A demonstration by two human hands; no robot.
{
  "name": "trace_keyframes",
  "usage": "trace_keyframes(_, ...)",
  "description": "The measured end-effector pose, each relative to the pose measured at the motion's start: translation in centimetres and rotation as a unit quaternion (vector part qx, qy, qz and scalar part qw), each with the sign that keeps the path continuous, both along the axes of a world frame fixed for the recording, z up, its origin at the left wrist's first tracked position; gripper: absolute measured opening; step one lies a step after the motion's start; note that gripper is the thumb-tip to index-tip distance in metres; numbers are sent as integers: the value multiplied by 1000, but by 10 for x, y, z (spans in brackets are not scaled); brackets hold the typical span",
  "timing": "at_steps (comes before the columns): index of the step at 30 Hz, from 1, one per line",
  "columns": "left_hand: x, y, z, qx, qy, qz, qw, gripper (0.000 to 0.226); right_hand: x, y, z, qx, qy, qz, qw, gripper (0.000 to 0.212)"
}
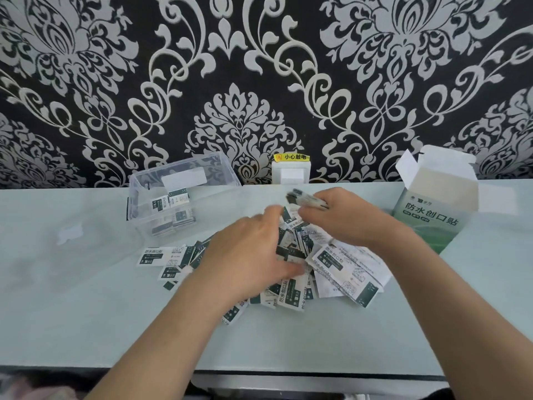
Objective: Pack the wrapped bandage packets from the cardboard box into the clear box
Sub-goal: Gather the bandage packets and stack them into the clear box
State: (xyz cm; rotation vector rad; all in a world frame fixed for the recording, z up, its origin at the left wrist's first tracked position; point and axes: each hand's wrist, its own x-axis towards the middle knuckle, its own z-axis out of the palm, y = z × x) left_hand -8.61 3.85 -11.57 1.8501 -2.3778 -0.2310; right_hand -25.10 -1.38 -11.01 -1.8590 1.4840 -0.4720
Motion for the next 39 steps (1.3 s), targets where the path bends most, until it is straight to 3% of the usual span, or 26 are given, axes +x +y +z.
trace_keyframes(3,-13,7,-15,34,-84,3,996,83,-13,3,0,12,19,5,1000,39)
trace_keyframes(5,-18,8,-20,46,-96,13,994,78,-17,6,0,27,35,33,998,34)
trace_keyframes(8,-15,2,-19,48,-58,31,997,59,-16,8,-4,61,54,78,994,23)
trace_keyframes(13,-5,-7,-11,74,51,82,993,32,-14,7,-14,111,19,66,991,17)
trace_keyframes(18,8,-13,-6,91,142,107,980,13,-14,6,-12,137,-66,41,988,33)
trace_keyframes(21,21,-15,3,95,272,141,947,11,-13,7,-7,158,-161,6,974,41)
trace_keyframes(24,26,-16,8,110,435,173,877,11,-4,10,-4,185,-283,-22,941,47)
trace_keyframes(27,17,-13,5,118,484,176,849,14,26,17,-12,155,-290,8,944,41)
trace_keyframes(32,13,-15,2,30,402,149,903,21,54,17,-18,88,-325,-56,940,28)
trace_keyframes(34,17,-14,3,2,293,140,946,33,47,13,-15,82,-342,-89,932,27)
trace_keyframes(36,16,-9,1,10,129,95,987,42,38,12,-13,87,-372,-120,916,24)
trace_keyframes(39,7,0,-6,38,-26,-2,999,47,28,10,-11,94,-369,-148,913,18)
